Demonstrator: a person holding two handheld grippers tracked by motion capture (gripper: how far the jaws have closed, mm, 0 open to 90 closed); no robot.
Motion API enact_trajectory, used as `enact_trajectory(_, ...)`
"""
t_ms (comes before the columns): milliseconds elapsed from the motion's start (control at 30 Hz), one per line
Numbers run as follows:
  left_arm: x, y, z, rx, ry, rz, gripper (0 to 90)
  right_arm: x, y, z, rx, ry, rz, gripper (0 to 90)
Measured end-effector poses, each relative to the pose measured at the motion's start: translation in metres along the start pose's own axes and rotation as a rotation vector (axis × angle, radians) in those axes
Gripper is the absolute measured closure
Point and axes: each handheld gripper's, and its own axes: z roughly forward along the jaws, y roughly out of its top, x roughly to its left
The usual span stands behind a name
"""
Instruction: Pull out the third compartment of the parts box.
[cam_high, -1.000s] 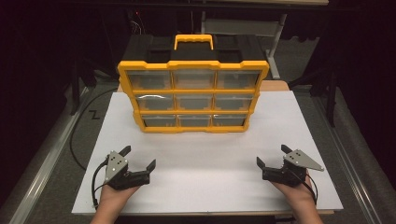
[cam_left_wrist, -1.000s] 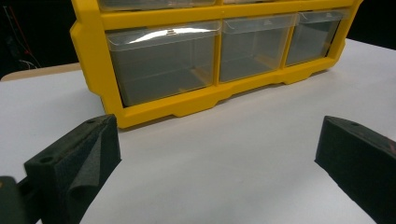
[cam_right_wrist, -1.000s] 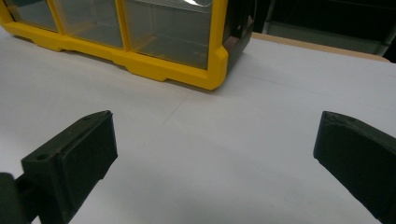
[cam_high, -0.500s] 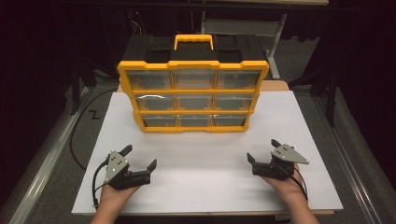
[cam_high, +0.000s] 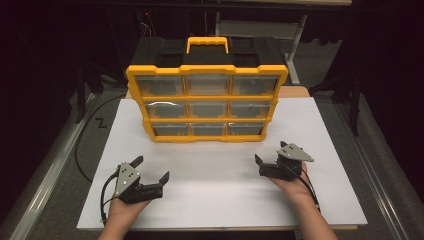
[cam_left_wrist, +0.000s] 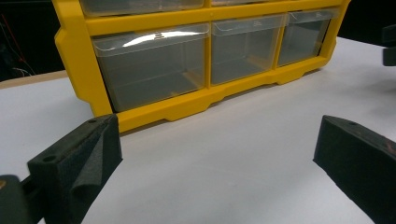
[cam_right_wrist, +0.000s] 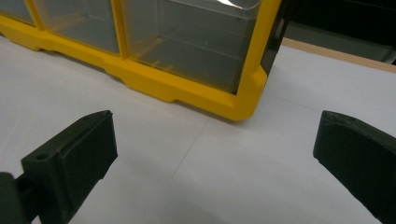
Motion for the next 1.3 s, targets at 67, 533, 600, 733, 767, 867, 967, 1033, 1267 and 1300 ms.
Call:
enact_trajectory(67, 0.0, 0.0, 0.0, 0.0, -0.003, 0.001, 2.4, 0.0, 0.004, 0.007, 0.003, -0.013, -0.022, 1.1)
enact_trajectory(533, 0.004, 0.001, -0.002, -0.011, 0.002, -0.044, 2.5, 0.002, 0.009, 0.006, -0.012, -0.06, -0.092, 1.1)
enact_trajectory(600, 0.003, 0.001, -0.002, -0.01, 0.002, -0.043, 2.5, 0.002, 0.008, 0.006, -0.006, -0.065, -0.102, 1.1)
enact_trajectory(733, 0.001, 0.0, -0.002, -0.006, -0.003, -0.029, 1.8, -0.002, 0.002, 0.001, 0.019, -0.069, -0.119, 1.1)
enact_trajectory(767, 0.0, 0.0, -0.001, -0.008, -0.004, -0.028, 1.7, -0.004, -0.001, 0.0, 0.023, -0.071, -0.125, 1.1)
enact_trajectory(867, -0.001, 0.0, 0.0, -0.011, -0.006, -0.021, 1.7, -0.008, -0.007, -0.004, 0.049, -0.082, -0.147, 1.1)
enact_trajectory(967, -0.002, 0.0, 0.0, -0.009, -0.005, -0.01, 1.7, -0.011, -0.01, -0.007, 0.056, -0.082, -0.154, 1.1)
enact_trajectory(1033, -0.003, 0.0, -0.001, -0.011, -0.003, -0.006, 1.7, -0.014, -0.012, -0.009, 0.06, -0.094, -0.169, 1.1)
enact_trajectory(1267, -0.003, 0.0, 0.0, -0.009, 0.0, -0.004, 1.7, -0.013, -0.01, -0.011, 0.057, -0.096, -0.223, 1.1)
enact_trajectory(1300, -0.003, 0.0, 0.0, -0.009, -0.001, -0.003, 1.7, -0.011, -0.011, -0.011, 0.057, -0.094, -0.235, 1.1)
